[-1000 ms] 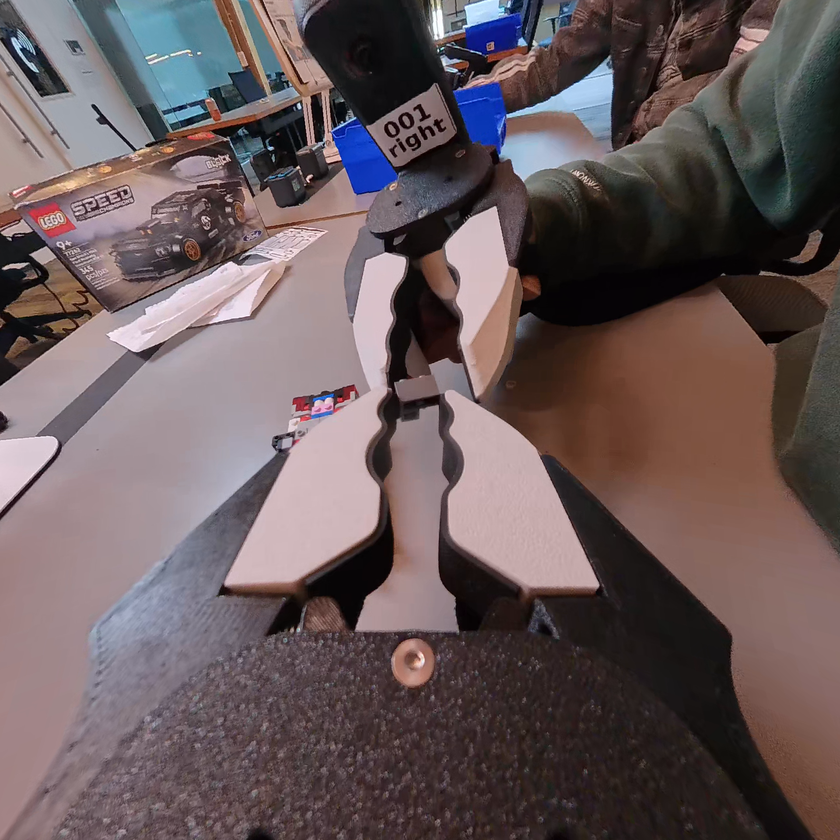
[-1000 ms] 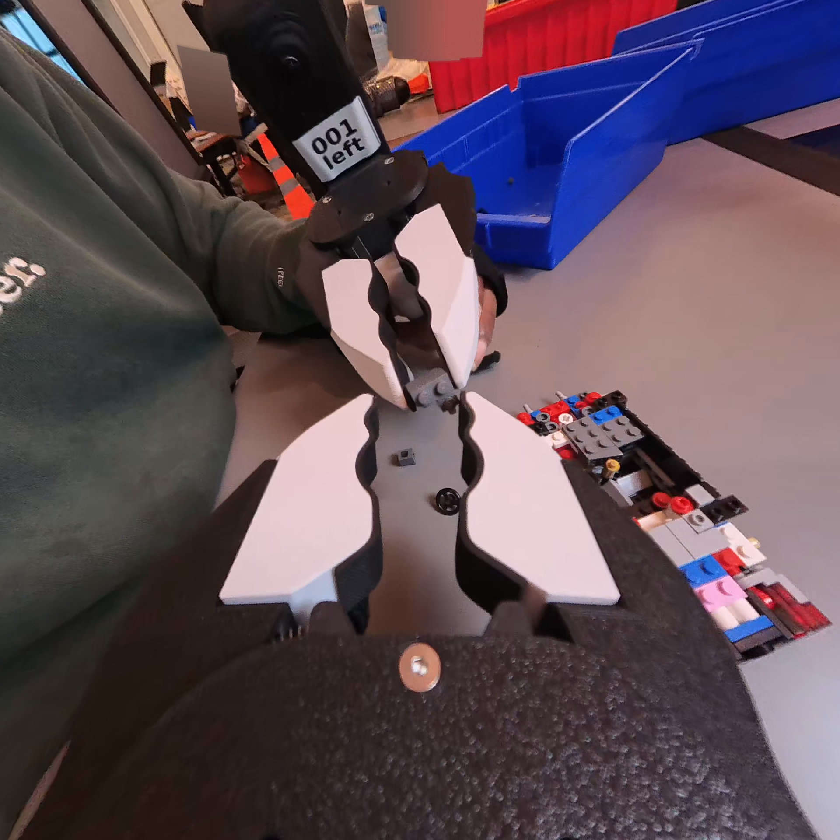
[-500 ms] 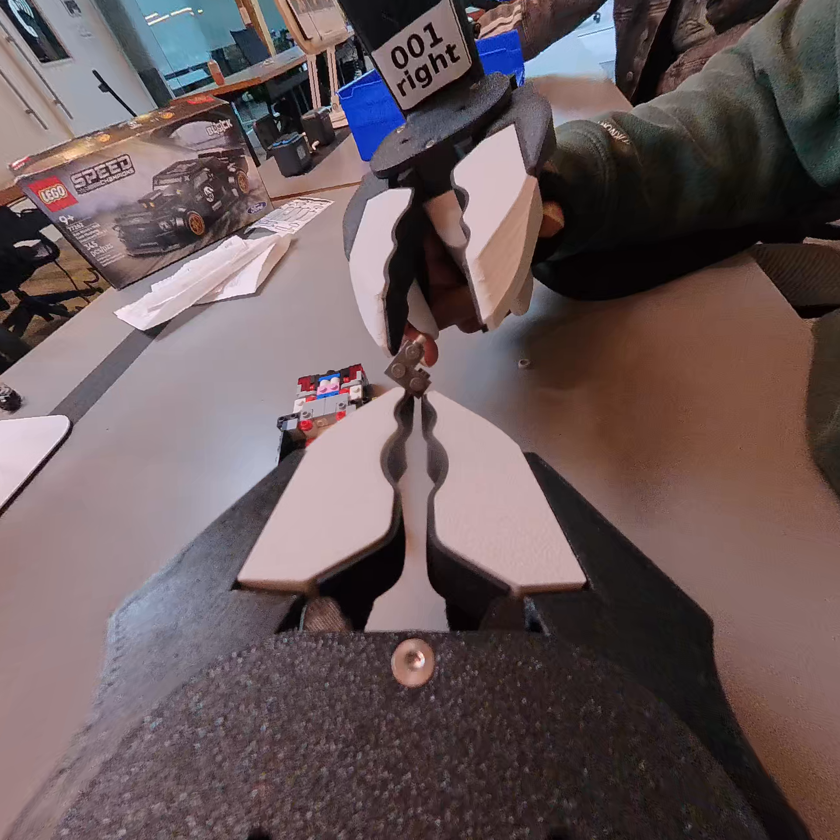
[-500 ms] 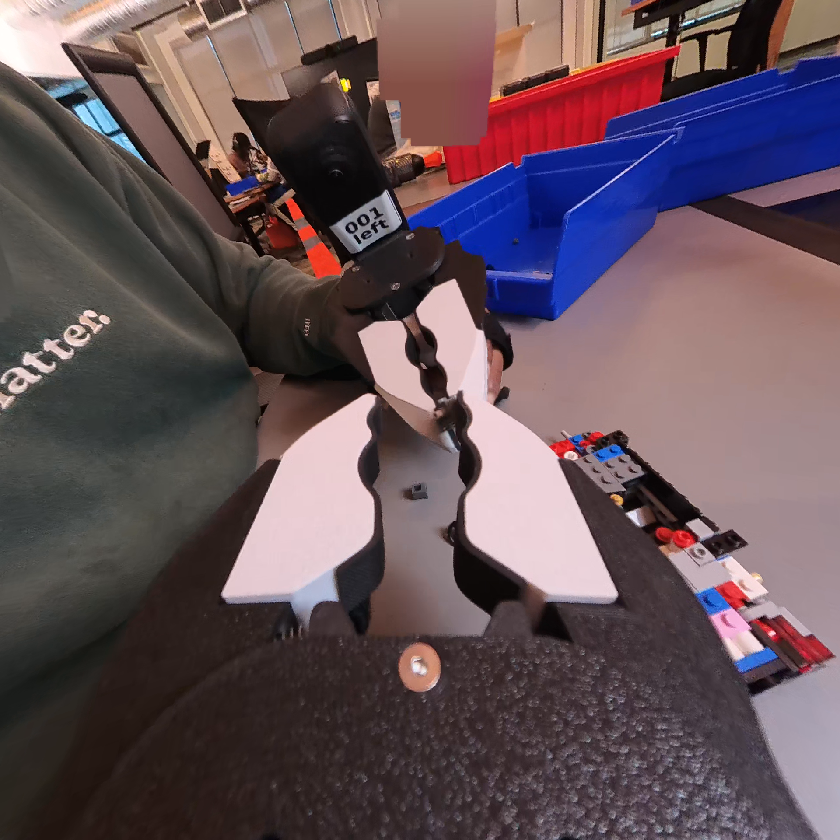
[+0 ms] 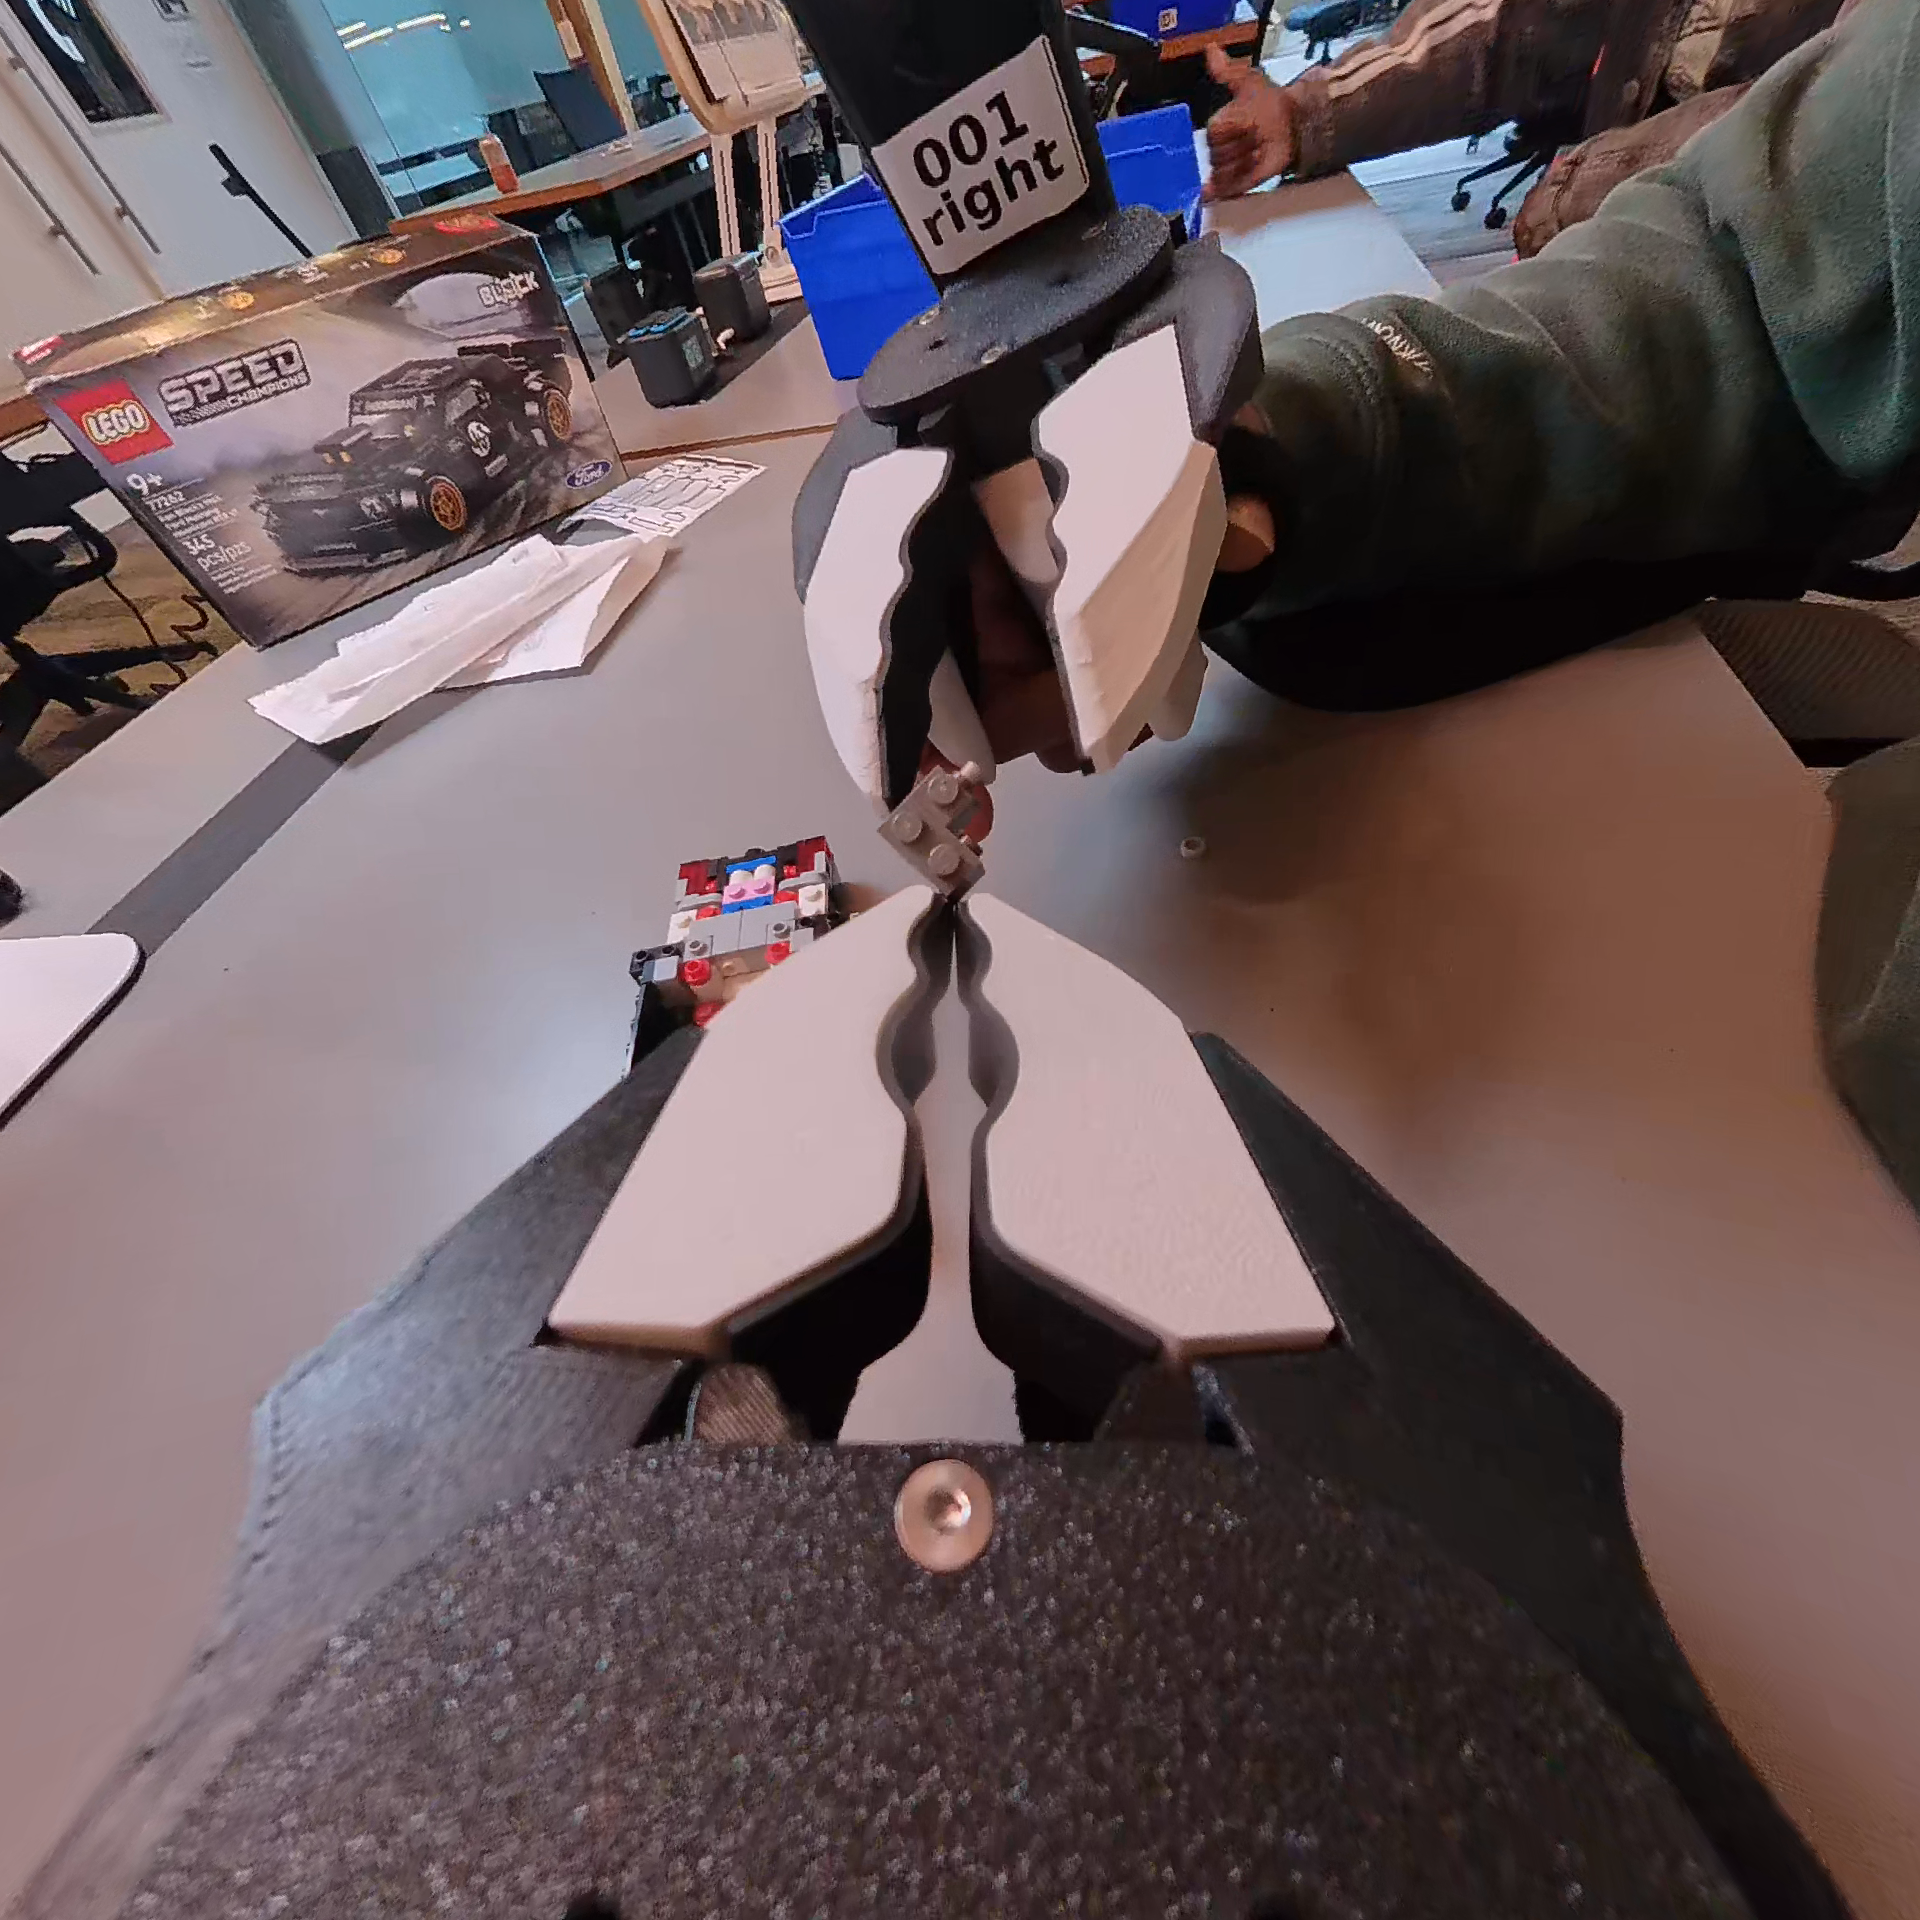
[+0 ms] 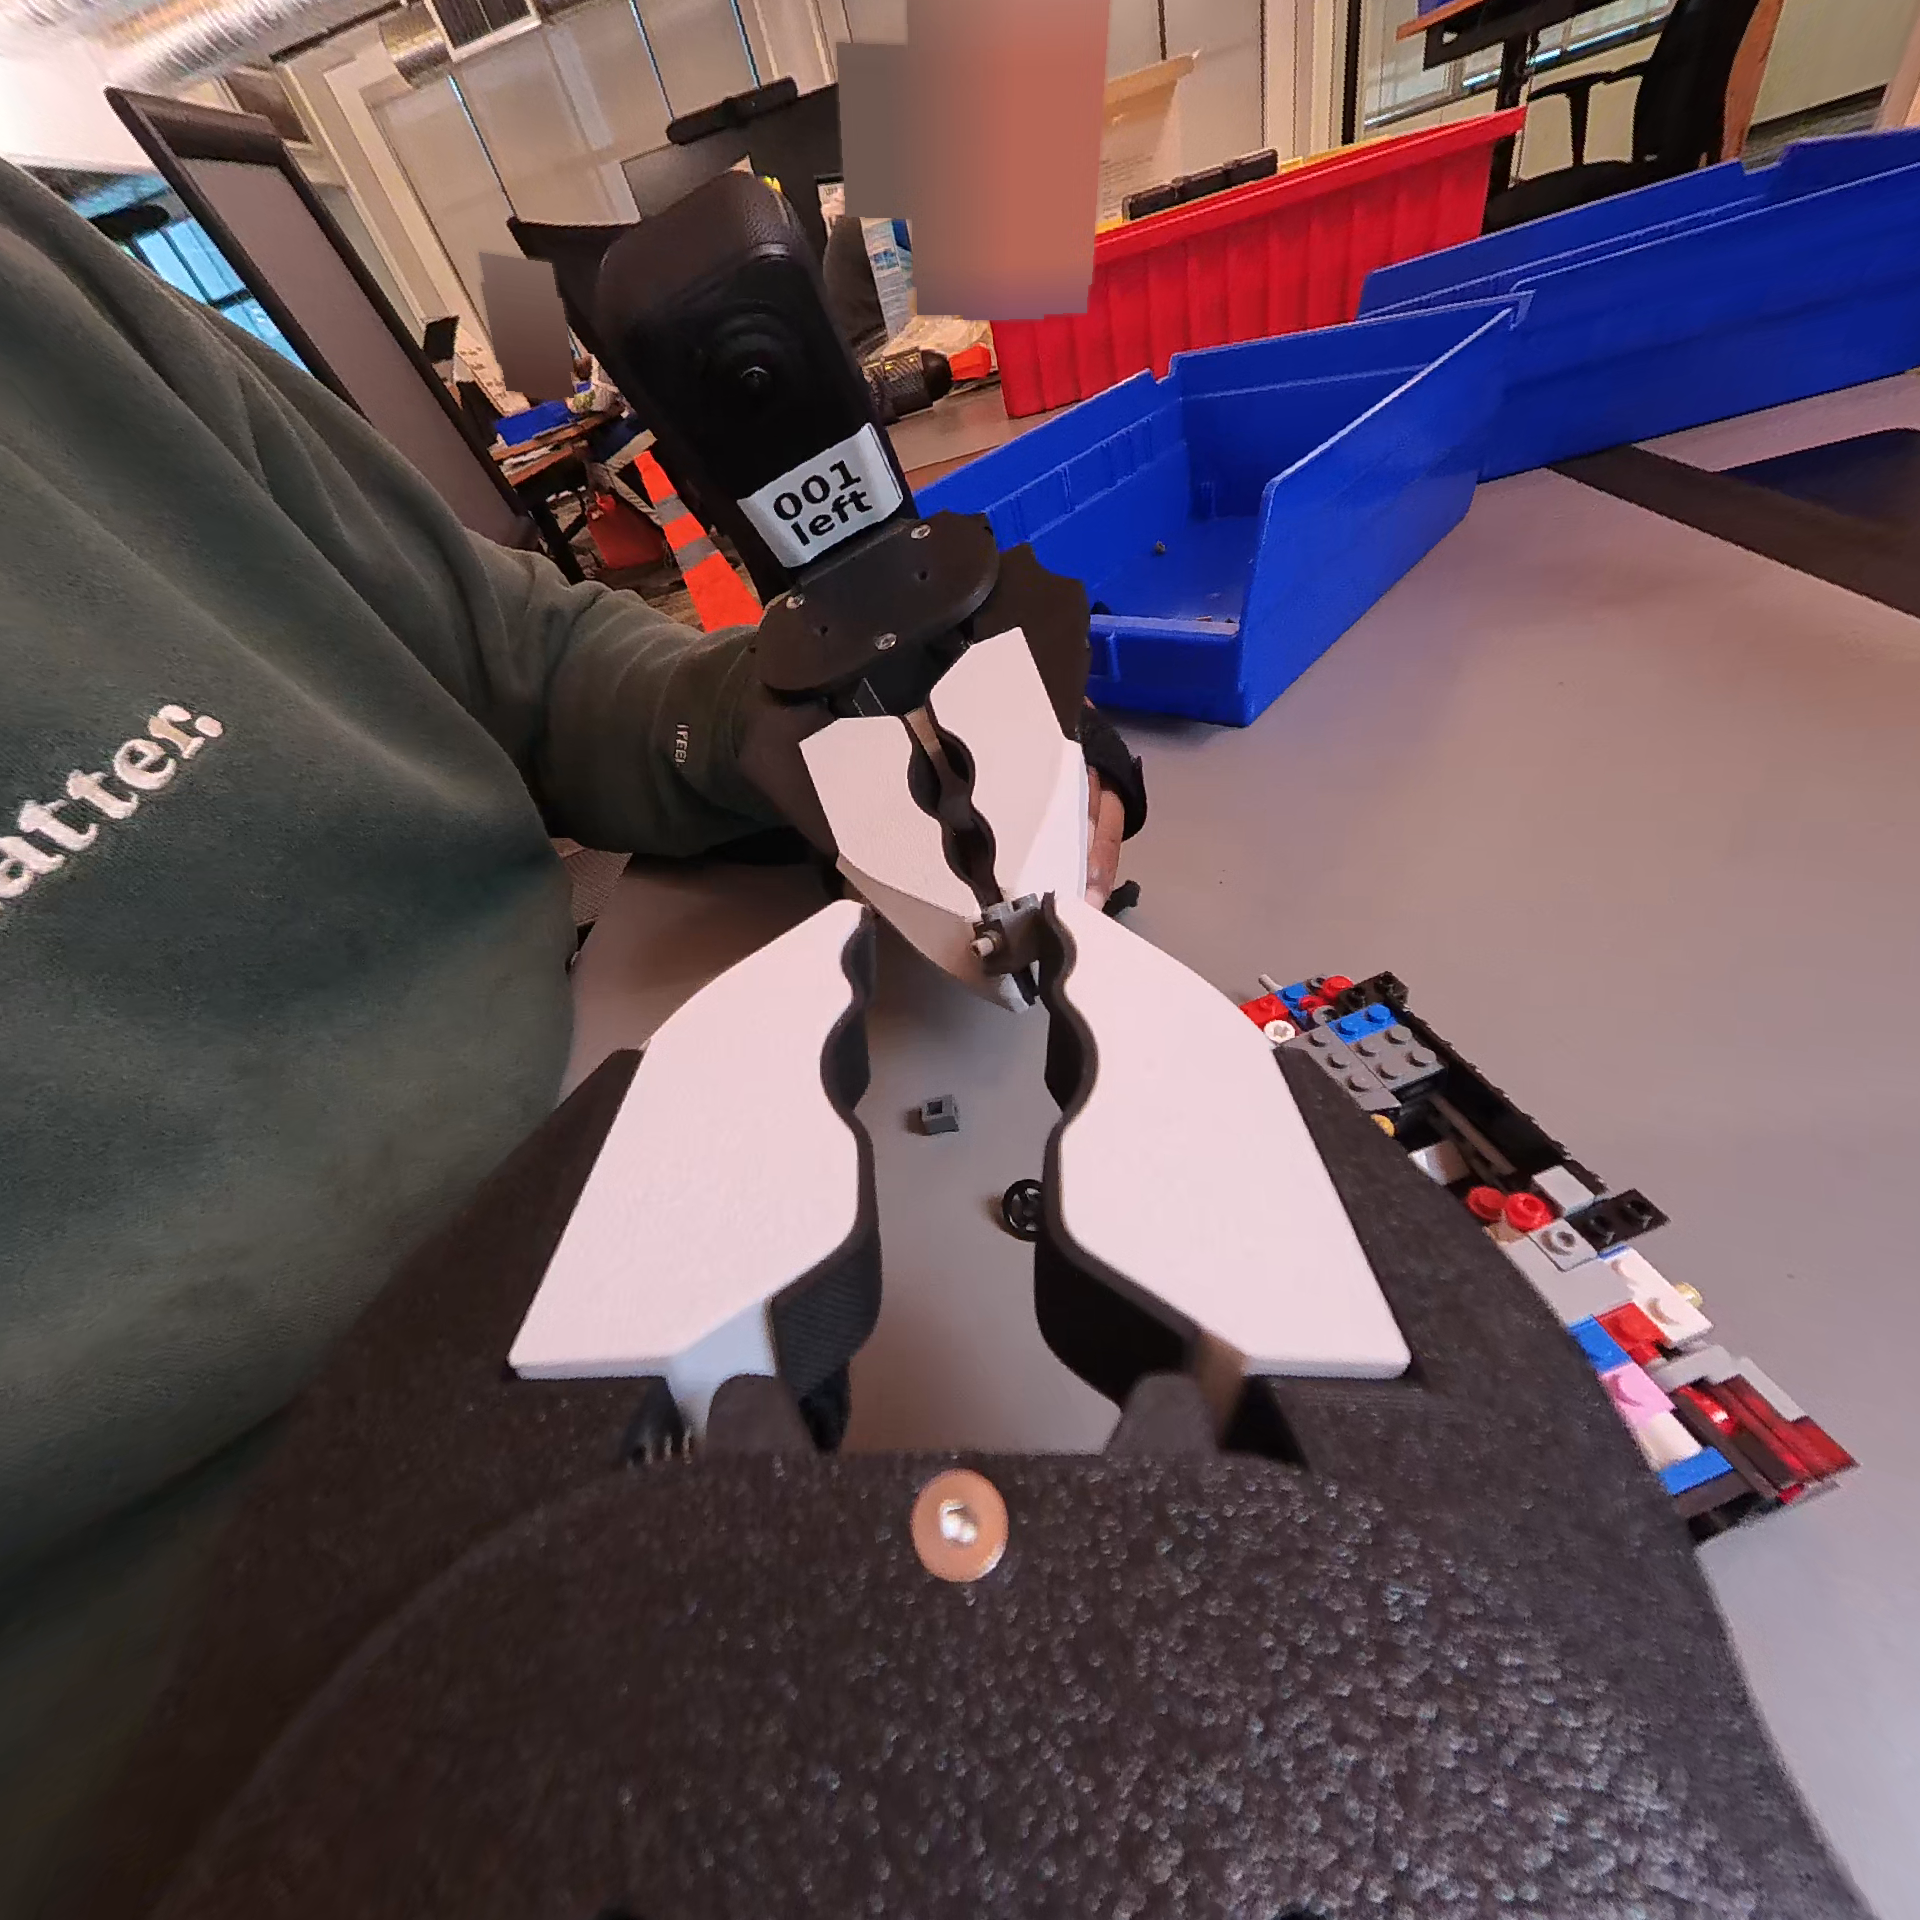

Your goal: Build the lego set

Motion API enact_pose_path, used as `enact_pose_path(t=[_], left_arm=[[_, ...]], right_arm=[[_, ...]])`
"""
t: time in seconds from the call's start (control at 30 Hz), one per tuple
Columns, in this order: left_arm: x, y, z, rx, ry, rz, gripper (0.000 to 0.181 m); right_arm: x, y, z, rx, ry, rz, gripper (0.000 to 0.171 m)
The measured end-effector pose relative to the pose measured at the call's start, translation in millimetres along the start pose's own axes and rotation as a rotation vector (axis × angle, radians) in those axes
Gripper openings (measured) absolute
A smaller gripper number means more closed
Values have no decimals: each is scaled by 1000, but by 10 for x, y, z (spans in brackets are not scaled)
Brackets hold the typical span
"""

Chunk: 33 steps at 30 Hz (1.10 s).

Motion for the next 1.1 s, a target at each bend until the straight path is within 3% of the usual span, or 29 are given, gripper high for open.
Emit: enact_pose_path(t=[0.47, 0.6, 1.1], left_arm=[[1, -8, -47, -67, -157, 82, 13], [-8, -7, -52, -73, -169, 96, 16], [-34, -69, -140, -154, -182, 150, 17]], right_arm=[[-32, 40, 48, 20, 5, 27, 24], [-35, 35, 45, 15, 17, 22, 17], [7, -4, 14, -16, 70, -63, 16]])
Point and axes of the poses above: each gripper's, where its closed fingertips meet, y out along the fingers, z out of its underside, x = y × z across the jaws, the point moved 5 cm from there along -y, back along the fingers, and after that the axes turned 2 degrees about x, right-handed, at the moved point
